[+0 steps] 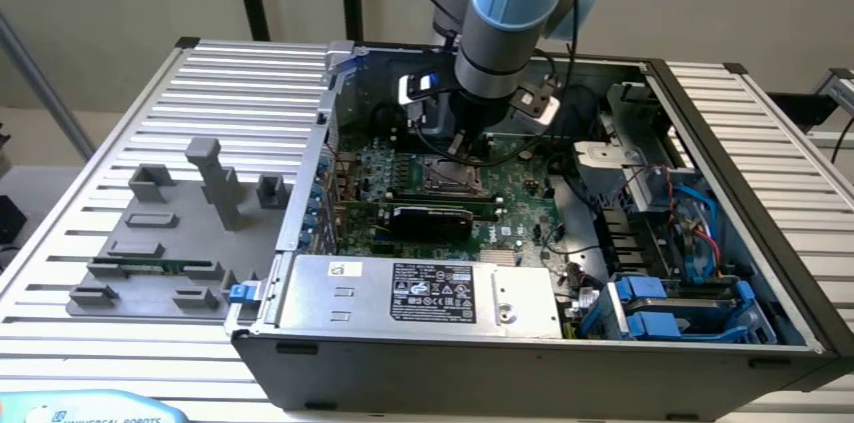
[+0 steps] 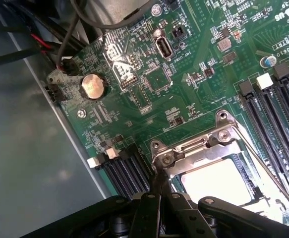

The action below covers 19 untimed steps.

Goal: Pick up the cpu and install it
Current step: 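Install the first cpu locking lever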

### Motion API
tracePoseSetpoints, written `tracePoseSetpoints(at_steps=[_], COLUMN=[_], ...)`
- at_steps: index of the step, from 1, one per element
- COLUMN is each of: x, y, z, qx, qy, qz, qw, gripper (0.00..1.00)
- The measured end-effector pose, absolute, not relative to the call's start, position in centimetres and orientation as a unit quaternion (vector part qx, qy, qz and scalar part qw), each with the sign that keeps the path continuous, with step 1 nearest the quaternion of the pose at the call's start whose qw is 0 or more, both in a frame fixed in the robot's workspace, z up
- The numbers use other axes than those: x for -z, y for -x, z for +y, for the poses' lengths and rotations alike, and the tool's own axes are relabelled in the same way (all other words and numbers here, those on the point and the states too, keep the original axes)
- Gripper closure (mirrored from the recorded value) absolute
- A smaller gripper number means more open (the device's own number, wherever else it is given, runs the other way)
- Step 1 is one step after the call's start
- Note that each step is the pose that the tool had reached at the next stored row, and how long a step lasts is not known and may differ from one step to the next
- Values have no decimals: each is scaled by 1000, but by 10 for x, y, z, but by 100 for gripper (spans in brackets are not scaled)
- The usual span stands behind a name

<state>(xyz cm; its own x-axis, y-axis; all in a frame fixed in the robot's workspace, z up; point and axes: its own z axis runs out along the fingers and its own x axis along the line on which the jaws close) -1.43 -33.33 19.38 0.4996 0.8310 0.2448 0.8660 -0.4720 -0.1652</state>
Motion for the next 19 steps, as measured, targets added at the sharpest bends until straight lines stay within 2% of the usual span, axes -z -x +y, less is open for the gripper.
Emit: tracePoseSetpoints(at_steps=[19], x=[-219], y=[21], z=[-359], qx=[67], qy=[855], qz=[-496], qw=[138], gripper=[89])
